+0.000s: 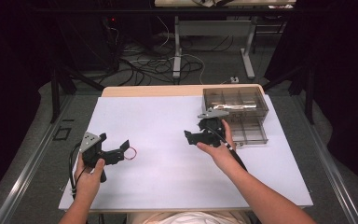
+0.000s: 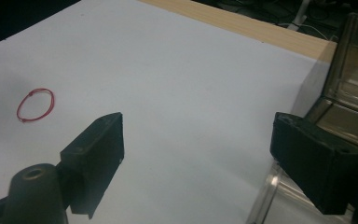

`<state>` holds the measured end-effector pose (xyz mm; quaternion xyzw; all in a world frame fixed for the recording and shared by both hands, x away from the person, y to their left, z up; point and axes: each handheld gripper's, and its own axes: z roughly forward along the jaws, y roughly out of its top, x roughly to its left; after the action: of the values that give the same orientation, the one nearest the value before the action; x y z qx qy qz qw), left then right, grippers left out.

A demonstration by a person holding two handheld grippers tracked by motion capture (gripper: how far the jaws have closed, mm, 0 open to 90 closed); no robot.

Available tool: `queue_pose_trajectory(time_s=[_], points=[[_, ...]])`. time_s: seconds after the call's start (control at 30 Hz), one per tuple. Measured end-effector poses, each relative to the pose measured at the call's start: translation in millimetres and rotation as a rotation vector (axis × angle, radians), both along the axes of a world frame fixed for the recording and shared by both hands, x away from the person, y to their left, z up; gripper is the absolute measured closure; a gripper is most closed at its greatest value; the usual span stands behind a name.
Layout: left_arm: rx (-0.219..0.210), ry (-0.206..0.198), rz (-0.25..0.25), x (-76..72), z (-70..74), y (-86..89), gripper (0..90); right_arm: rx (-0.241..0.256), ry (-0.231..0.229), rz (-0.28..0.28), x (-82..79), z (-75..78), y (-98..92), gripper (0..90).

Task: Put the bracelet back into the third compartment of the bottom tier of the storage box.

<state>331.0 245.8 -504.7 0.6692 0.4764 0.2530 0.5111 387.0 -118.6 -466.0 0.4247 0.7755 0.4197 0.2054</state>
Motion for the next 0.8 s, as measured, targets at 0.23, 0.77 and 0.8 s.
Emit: queue_pose_trajectory(time_s=[0.23,0.77,0.8], points=[[0.003,-0.004,0.002,-0.8,0.1,1.0,0.5,-0.013,0.019,0.039,4.6,-2.9,25.9,18.8],[0.001,-0.001,0.001,-2.5,0.1,3.2,0.5,-0.048,0.029,0.091,13.9,-6.0,67.5,19.2],[0.002,-0.001,0.002,-2.6,0.1,3.3,0.5,-0.060,0.037,0.097,15.5,-5.8,72.3,19.4]])
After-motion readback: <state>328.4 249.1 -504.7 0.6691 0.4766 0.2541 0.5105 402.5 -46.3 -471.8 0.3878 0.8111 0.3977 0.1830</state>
